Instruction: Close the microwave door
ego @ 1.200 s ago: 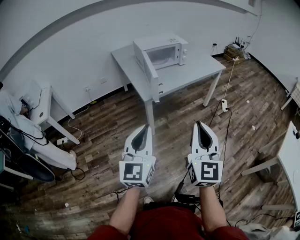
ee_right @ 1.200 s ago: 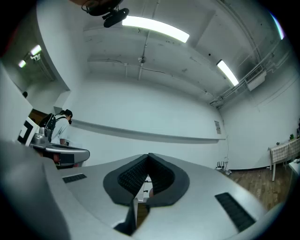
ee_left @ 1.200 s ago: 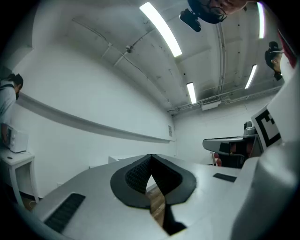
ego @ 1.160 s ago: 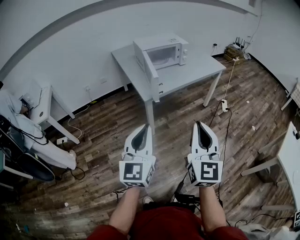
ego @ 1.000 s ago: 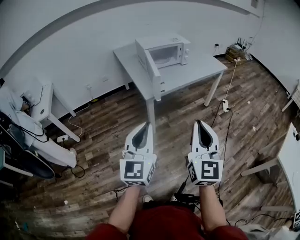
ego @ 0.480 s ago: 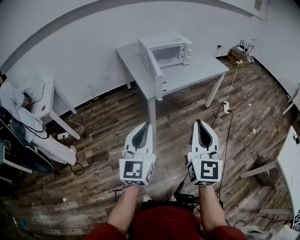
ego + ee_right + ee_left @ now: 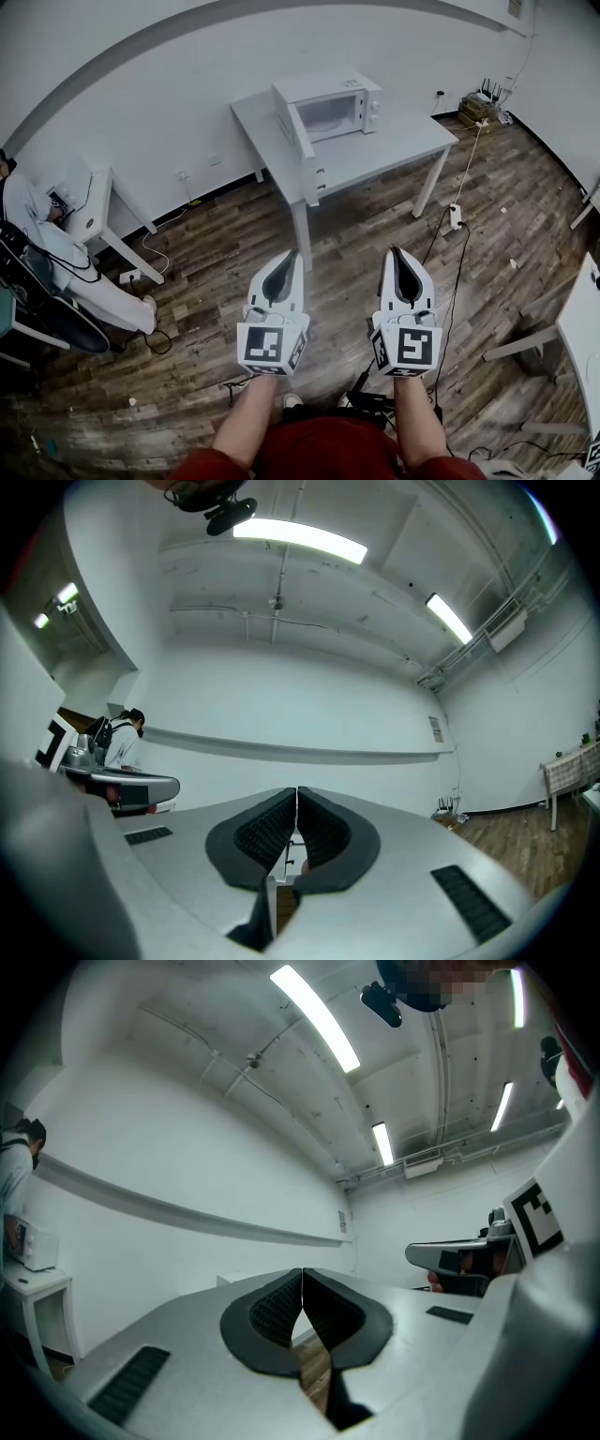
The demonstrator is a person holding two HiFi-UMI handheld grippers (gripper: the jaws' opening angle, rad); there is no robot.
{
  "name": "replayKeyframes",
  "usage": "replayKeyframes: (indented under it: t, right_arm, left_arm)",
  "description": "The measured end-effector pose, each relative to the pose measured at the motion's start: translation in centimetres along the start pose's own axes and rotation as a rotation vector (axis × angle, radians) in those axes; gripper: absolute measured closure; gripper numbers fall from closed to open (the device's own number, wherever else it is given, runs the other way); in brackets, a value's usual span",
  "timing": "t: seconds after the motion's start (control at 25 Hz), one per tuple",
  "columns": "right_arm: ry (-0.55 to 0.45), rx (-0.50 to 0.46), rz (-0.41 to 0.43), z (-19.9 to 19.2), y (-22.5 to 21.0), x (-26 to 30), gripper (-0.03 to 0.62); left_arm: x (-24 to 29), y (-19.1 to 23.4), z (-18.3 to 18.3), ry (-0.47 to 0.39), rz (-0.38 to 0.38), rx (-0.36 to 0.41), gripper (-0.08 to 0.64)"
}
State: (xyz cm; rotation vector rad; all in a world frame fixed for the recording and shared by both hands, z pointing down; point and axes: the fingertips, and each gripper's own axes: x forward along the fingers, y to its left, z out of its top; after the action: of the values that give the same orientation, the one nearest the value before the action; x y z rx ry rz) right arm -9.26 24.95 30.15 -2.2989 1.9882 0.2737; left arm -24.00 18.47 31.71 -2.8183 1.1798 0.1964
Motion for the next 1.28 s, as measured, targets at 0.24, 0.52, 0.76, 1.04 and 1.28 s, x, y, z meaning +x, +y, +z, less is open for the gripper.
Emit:
replayKeyframes:
  t: [0.24, 0.52, 0.76, 1.04, 1.28]
  right_arm:
    - [-0.007, 0.020, 0.005, -0.5, -3.4, 0.3, 0.565]
    - [-0.006, 0.043, 0.026, -1.2, -7.3, 0.9, 0.565]
    - [0.007, 0.043, 0.042, -2.5, -8.5, 3.2, 0.565]
    - [0.026, 0.008, 0.061, -4.4, -7.8, 9.3, 0.565]
    - [0.038, -0.027, 0.048, -5.0, -7.2, 16.3, 0.565]
  left_arm:
    - [2.3, -2.9, -0.2, 0.003, 0.008, 0.027, 0.532]
    - [4.7, -5.2, -0.8, 0.020, 0.044, 0.028, 0.532]
    - [7.3, -4.7, -2.0, 0.029, 0.050, 0.024, 0.532]
    - [12.1, -0.5, -3.9, 0.015, 0.052, -0.001, 0.532]
    - [17.4, 5.0, -4.3, 0.001, 0.046, -0.016, 0.532]
